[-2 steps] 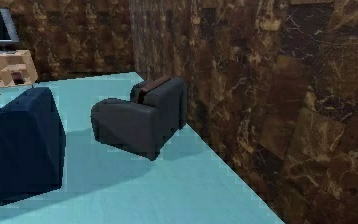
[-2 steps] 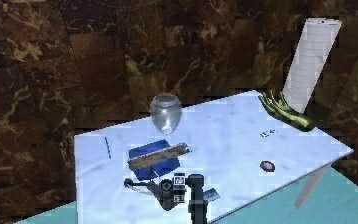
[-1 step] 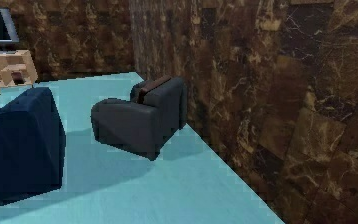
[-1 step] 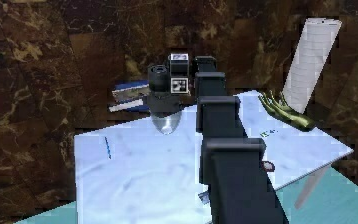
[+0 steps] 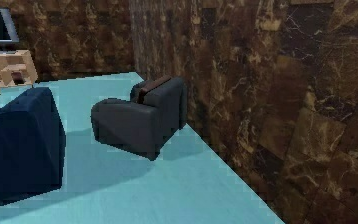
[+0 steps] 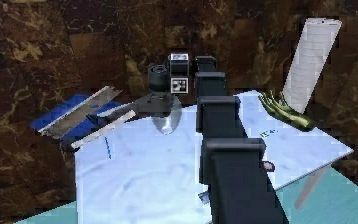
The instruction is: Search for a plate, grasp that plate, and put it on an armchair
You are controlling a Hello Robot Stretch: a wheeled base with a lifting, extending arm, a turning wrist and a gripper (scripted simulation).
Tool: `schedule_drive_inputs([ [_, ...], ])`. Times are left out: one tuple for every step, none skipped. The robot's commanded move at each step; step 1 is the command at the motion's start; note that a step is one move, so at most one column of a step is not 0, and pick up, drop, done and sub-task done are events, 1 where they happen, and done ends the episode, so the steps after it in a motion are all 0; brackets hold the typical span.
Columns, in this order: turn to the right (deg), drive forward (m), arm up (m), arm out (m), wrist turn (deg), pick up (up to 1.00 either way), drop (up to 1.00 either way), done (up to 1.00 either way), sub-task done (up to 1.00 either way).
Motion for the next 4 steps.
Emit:
schedule_drive_inputs([
  [0.0,0.0,0.0,0.0,-45.0,0.0,0.0,0.0,0.0],
  [0.0,0.0,0.0,0.0,-3.0,0.0,0.0,0.0,0.0],
  [0.0,0.0,0.0,-0.24,0.0,0.0,0.0,0.0,0.0],
  [-27.0,0.0,0.0,0.0,0.0,0.0,0.0,0.0,0.0],
])
